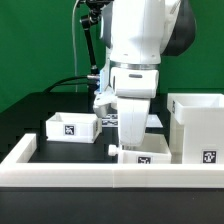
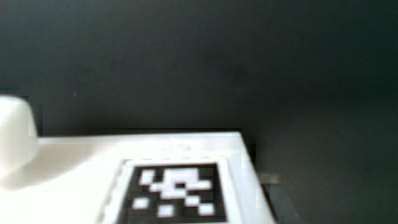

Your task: Assemble drawer

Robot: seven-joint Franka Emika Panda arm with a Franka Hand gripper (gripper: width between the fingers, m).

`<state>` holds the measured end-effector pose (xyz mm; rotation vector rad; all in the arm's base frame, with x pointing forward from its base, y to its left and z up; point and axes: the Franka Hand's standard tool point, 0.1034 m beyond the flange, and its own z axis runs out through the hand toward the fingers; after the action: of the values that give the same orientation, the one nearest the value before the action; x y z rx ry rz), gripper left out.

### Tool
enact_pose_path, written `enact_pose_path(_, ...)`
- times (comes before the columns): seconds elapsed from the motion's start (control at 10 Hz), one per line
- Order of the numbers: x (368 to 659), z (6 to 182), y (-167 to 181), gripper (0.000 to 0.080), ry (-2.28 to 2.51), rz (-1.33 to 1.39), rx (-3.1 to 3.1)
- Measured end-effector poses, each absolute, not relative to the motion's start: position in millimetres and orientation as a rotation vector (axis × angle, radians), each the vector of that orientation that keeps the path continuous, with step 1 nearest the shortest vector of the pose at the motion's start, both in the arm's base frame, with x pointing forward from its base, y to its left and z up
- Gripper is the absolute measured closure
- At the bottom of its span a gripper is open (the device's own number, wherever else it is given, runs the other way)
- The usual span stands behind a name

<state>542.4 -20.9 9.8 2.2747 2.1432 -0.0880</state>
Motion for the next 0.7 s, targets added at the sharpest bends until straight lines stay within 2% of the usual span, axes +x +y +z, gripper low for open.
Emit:
enact_pose_path(0.3, 541, 9.0, -40, 0.0758, 2.203, -0.012, 2.290)
enact_pose_path(0.7, 544, 9.6, -22, 0.0758, 2.166, 0.004, 2.335)
